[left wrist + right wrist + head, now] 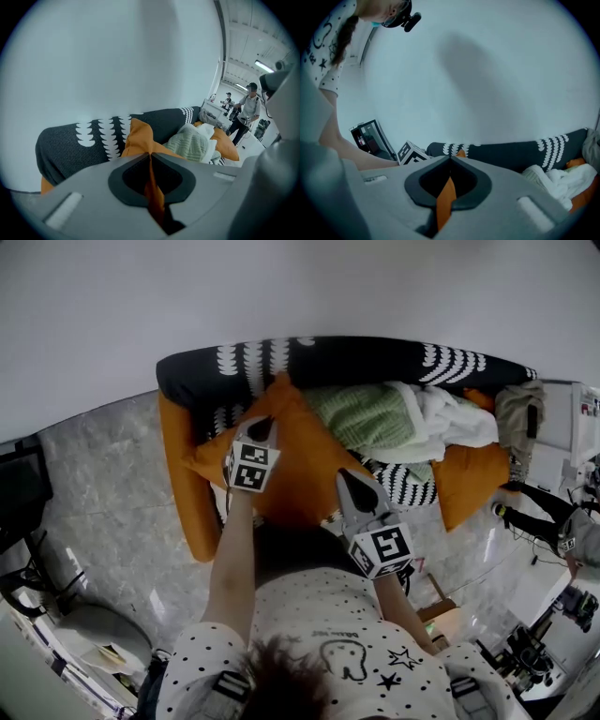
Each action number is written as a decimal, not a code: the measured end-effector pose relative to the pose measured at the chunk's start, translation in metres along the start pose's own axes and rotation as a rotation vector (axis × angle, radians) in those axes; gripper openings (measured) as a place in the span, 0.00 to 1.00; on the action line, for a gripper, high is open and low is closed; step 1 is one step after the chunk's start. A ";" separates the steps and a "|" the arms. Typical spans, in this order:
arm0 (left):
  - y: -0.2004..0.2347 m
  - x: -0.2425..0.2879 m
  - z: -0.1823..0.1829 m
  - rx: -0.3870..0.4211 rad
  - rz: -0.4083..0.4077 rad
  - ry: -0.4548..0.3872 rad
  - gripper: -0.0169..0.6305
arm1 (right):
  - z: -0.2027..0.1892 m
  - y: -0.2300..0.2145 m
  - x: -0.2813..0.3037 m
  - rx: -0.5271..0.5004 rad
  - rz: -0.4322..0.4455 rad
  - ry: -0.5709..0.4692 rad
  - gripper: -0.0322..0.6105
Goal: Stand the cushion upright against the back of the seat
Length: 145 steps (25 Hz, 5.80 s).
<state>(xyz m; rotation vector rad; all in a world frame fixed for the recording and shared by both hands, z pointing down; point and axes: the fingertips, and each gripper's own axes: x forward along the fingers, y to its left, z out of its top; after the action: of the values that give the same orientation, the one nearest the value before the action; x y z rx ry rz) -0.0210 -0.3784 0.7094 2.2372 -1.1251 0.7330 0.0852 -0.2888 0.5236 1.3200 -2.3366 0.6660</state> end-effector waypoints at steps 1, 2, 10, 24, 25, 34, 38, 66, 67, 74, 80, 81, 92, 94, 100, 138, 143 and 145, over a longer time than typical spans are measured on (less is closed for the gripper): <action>-0.001 -0.005 0.001 -0.004 -0.005 -0.003 0.04 | 0.002 0.002 -0.002 0.001 0.001 -0.009 0.05; -0.002 -0.010 0.004 -0.006 -0.008 -0.008 0.04 | 0.005 0.004 -0.004 -0.001 0.001 -0.018 0.05; -0.009 -0.047 0.023 0.015 -0.012 -0.079 0.04 | 0.012 0.014 -0.023 0.017 0.006 -0.077 0.05; -0.005 -0.095 0.096 0.211 0.003 -0.199 0.04 | 0.014 0.026 -0.052 -0.001 0.013 -0.134 0.05; -0.006 -0.092 0.103 0.227 0.004 -0.202 0.04 | 0.013 0.022 -0.052 -0.003 0.013 -0.137 0.05; -0.006 -0.096 0.134 0.342 0.000 -0.210 0.04 | 0.026 0.017 -0.054 -0.013 -0.001 -0.162 0.05; 0.004 -0.079 0.134 0.286 0.022 -0.219 0.05 | 0.033 0.007 -0.047 -0.012 -0.010 -0.163 0.05; 0.053 -0.012 0.136 0.234 0.058 -0.170 0.05 | 0.026 -0.020 -0.024 0.034 -0.078 -0.095 0.05; 0.054 -0.010 0.137 0.233 0.059 -0.171 0.05 | 0.026 -0.021 -0.024 0.036 -0.081 -0.095 0.05; 0.058 -0.003 0.135 0.232 0.065 -0.170 0.05 | 0.025 -0.026 -0.021 0.042 -0.091 -0.089 0.05; 0.061 0.002 0.131 0.226 0.066 -0.163 0.06 | 0.028 -0.023 -0.015 0.039 -0.081 -0.088 0.05; 0.062 0.002 0.130 0.229 0.066 -0.167 0.06 | 0.028 -0.022 -0.015 0.037 -0.078 -0.088 0.05; 0.064 0.010 0.121 0.236 0.072 -0.140 0.06 | 0.028 -0.021 -0.020 0.031 -0.079 -0.096 0.05; 0.065 0.011 0.120 0.236 0.072 -0.134 0.06 | 0.028 -0.022 -0.021 0.030 -0.080 -0.097 0.05; 0.065 0.011 0.118 0.236 0.081 -0.126 0.06 | 0.028 -0.023 -0.026 0.027 -0.086 -0.103 0.05; 0.025 -0.113 0.132 0.140 0.130 -0.340 0.03 | 0.044 0.017 -0.039 -0.046 -0.002 -0.178 0.05; 0.008 -0.145 0.135 0.169 0.186 -0.366 0.03 | 0.045 0.018 -0.047 -0.061 0.007 -0.192 0.05; 0.000 -0.158 0.136 0.173 0.184 -0.391 0.03 | 0.044 0.021 -0.049 -0.065 0.010 -0.195 0.05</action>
<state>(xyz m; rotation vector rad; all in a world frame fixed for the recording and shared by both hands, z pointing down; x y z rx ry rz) -0.0702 -0.3823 0.5069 2.5194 -1.5189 0.4886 0.0873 -0.2707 0.4568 1.4005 -2.4964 0.4788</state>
